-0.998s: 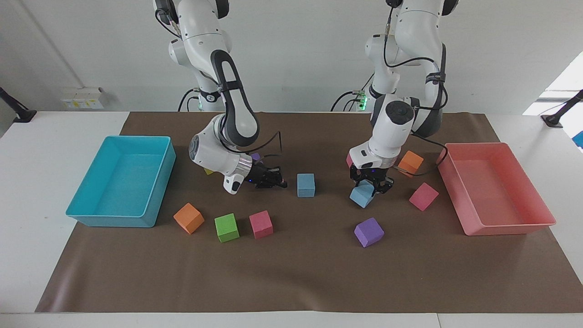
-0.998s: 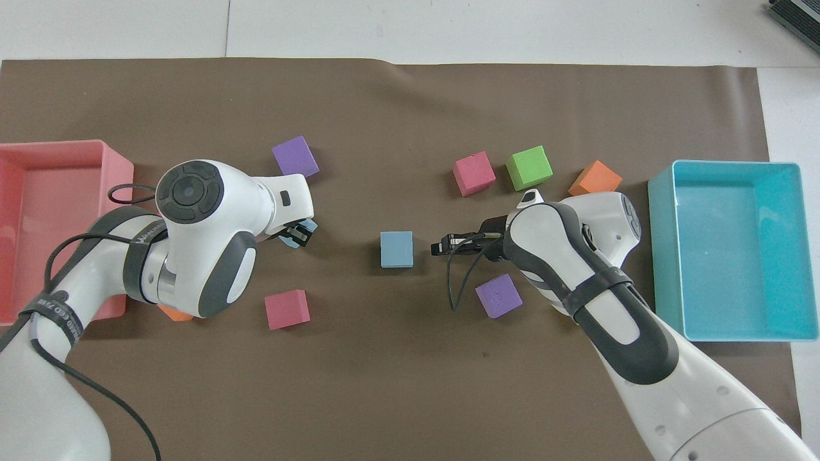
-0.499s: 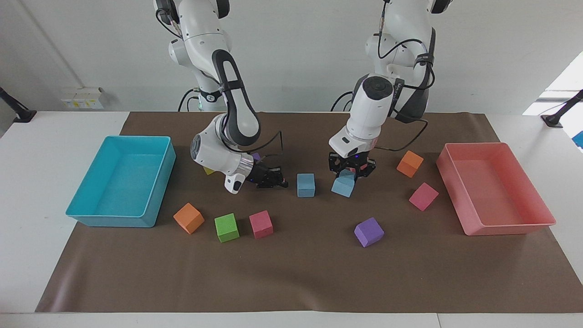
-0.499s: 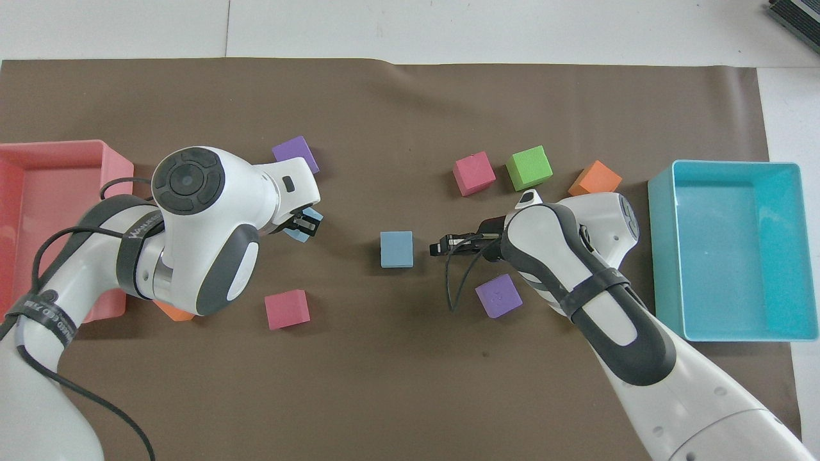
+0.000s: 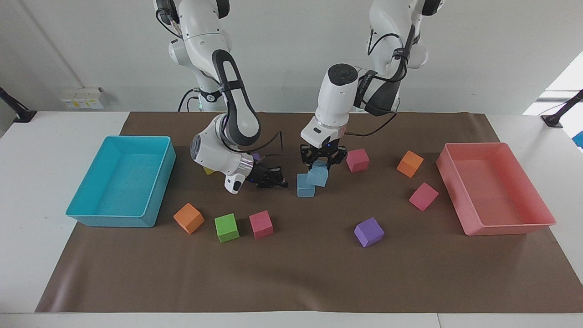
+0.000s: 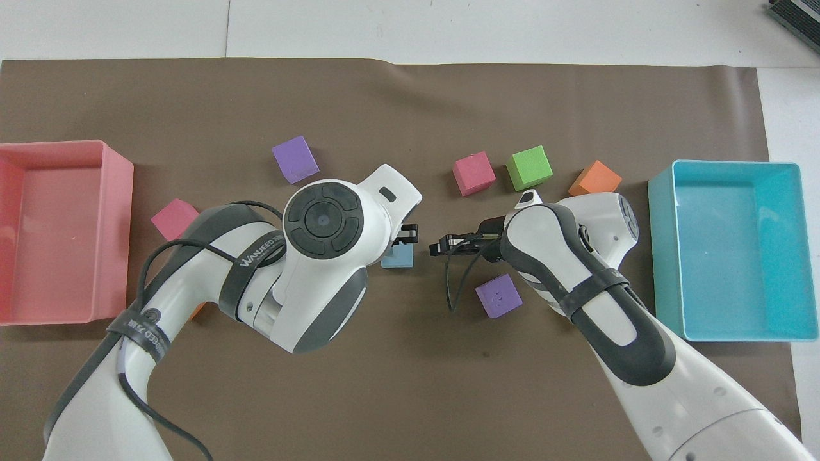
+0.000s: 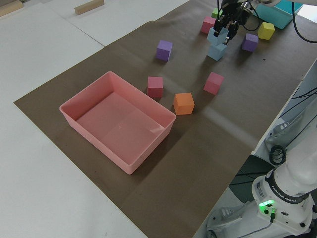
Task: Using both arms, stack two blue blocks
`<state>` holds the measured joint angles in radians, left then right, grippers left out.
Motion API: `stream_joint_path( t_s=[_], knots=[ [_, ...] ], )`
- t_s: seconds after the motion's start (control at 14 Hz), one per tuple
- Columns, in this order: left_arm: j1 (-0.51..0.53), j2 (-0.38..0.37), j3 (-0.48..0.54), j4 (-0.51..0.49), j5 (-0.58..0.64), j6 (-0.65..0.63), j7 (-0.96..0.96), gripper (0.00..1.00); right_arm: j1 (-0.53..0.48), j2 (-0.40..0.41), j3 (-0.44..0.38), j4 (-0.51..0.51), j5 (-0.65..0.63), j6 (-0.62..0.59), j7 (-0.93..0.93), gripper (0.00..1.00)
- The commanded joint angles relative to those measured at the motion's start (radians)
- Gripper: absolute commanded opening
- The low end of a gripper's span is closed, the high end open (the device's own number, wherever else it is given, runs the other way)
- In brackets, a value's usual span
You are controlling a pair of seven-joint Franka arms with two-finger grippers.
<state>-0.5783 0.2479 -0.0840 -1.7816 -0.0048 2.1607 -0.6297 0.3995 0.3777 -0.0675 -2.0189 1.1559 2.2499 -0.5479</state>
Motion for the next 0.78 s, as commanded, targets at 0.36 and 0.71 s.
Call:
stream_joint_path(
  t_s=[0.36,0.71],
  knots=[
    [-0.035,0.07,0.018,0.073,0.017,-0.048,-0.096,0.01,0.001,0.001,0.002,-0.009,0.038,0.022,-0.032,0.0],
    [-0.047,0.07,0.015,0.059,0.014,-0.039,-0.094,0.19,0.001,0.001,0.002,-0.009,0.038,0.023,-0.032,0.0]
  ],
)
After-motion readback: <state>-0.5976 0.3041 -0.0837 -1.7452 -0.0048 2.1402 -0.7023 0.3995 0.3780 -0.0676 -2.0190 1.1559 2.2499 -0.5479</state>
